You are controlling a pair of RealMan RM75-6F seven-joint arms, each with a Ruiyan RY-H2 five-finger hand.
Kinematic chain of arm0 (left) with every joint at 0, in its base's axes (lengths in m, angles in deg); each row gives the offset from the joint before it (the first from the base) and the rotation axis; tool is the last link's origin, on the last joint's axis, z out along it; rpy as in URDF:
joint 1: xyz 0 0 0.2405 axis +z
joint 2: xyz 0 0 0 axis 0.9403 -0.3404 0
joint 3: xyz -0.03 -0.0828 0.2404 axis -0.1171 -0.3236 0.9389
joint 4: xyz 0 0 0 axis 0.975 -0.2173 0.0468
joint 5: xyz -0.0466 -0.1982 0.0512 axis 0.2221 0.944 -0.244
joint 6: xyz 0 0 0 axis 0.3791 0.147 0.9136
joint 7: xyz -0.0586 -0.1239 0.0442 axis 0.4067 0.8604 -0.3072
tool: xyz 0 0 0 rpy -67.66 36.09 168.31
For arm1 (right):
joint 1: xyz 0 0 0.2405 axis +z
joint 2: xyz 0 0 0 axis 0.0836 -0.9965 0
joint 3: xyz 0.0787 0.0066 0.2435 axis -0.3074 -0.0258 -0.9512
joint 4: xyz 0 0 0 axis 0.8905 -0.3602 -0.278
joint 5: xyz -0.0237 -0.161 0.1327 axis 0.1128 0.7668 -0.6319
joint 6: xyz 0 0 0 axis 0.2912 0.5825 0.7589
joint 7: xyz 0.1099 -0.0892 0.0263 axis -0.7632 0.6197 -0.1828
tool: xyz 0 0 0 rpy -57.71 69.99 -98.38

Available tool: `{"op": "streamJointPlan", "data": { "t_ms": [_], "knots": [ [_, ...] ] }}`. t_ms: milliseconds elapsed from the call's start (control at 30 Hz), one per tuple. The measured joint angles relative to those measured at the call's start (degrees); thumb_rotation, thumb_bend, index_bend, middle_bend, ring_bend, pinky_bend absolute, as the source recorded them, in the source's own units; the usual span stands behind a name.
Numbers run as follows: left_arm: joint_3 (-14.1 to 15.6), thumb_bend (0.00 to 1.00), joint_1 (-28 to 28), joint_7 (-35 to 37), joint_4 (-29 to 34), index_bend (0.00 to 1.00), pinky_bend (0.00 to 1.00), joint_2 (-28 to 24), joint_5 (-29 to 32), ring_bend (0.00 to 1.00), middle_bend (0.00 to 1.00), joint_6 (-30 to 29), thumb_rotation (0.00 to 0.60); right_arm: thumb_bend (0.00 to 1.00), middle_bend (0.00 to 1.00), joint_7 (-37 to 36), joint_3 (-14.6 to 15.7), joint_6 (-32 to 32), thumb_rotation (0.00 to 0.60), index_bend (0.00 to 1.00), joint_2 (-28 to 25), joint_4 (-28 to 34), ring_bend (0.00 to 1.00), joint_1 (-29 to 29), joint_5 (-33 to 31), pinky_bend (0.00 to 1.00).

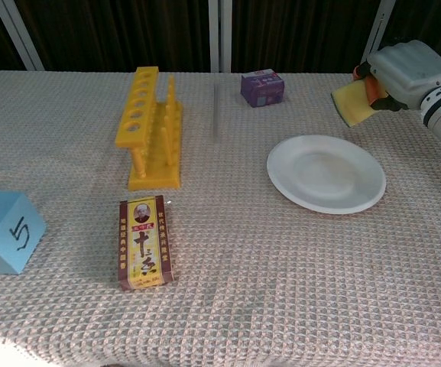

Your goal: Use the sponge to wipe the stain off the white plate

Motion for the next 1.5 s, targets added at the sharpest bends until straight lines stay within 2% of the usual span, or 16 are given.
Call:
{"op": "streamJointPlan", "data": {
  "t_ms": [100, 300, 467, 567, 733, 900, 1133, 1267, 1400, 1500],
  "knots": [
    [-0.03, 0.09, -0.04, -0.44, 0.38, 0.23, 0.15, -0.02, 0.01, 0.05, 0.07, 0.0, 0.6, 0.6, 0.55, -0.03, -2.02, -2.86, 0.6, 0.7, -0.57, 1.76, 0.35, 0.24, -2.37, 0.11],
    [-0.08, 0.09, -0.03, -1.15, 1.08, 0.23, 0.15, -0.5, 0.2, 0.05, 0.07, -0.04, 0.6, 0.56, 0.44, 1.58, -6.32, -9.95, 0.6, 0.44, -1.24, 6.34, 0.25, 1.21, -8.26, 0.1],
    [-0.2, 0.09, -0.1, -1.34, 1.38, 0.23, 0.14, -0.72, 0.4, 0.05, 0.07, 0.05, 0.6, 0.49, 0.31, 5.06, -9.0, -14.19, 0.6, 0.12, -1.89, 9.64, 0.15, 2.13, -12.2, 0.06],
    [-0.23, 0.09, -0.12, -1.29, 1.43, 0.23, 0.14, -0.71, 0.47, 0.05, 0.07, 0.09, 0.6, 0.45, 0.23, 6.48, -9.67, -15.45, 0.6, 0.01, -2.81, 12.2, 0.1, 2.24, -13.4, 0.05],
    [-0.32, 0.09, -0.15, -1.08, 1.24, 0.23, 0.15, -0.67, 0.32, 0.05, 0.07, -0.09, 0.6, 0.42, 0.11, 7.32, -9.86, -14.36, 0.6, 0.0, -5.37, 17.67, 0.01, 1.27, -13.77, 0.0],
    [-0.38, 0.09, -0.16, -0.56, 0.81, 0.23, 0.15, -0.44, -0.38, 0.05, 0.07, -0.65, 0.6, 0.39, 0.05, 7.57, -9.39, -9.82, 0.6, 0.0, -10.42, 26.49, 0.0, -1.86, -13.08, 0.0],
    [-0.45, 0.09, -0.06, 0.62, -0.27, 0.23, 0.15, 0.18, -1.32, 0.05, 0.07, -1.57, 0.6, 0.38, 0.11, 6.81, -7.05, -0.04, 0.6, 0.0, -22.01, 43.98, 0.0, -10.07, -10.0, 0.0],
    [-0.49, 0.09, -0.01, 1.19, -0.95, 0.23, 0.15, 0.6, -2.17, 0.05, 0.07, -2.35, 0.6, 0.38, 0.16, 4.75, -4.12, 9.03, 0.6, 0.0, -31.29, 55.13, 0.0, -17.64, -6.17, 0.0],
    [-0.52, 0.09, 0.06, 1.46, -1.48, 0.23, 0.15, 1.25, -2.87, 0.05, 0.07, -3.09, 0.6, 0.39, 0.2, 3.39, -0.56, 18.23, 0.6, 0.02, -37.83, 61.52, 0.05, -25.3, -2.3, 0.05],
    [-0.47, 0.09, 0.15, 1.47, -2.32, 0.23, 0.15, 2.4, -3.45, 0.05, 0.07, -3.67, 0.6, 0.39, 0.2, 2.91, 1.95, 23.58, 0.6, 0.03, -39.62, 63.65, 0.05, -29.88, -0.14, 0.06]
  ]
}}
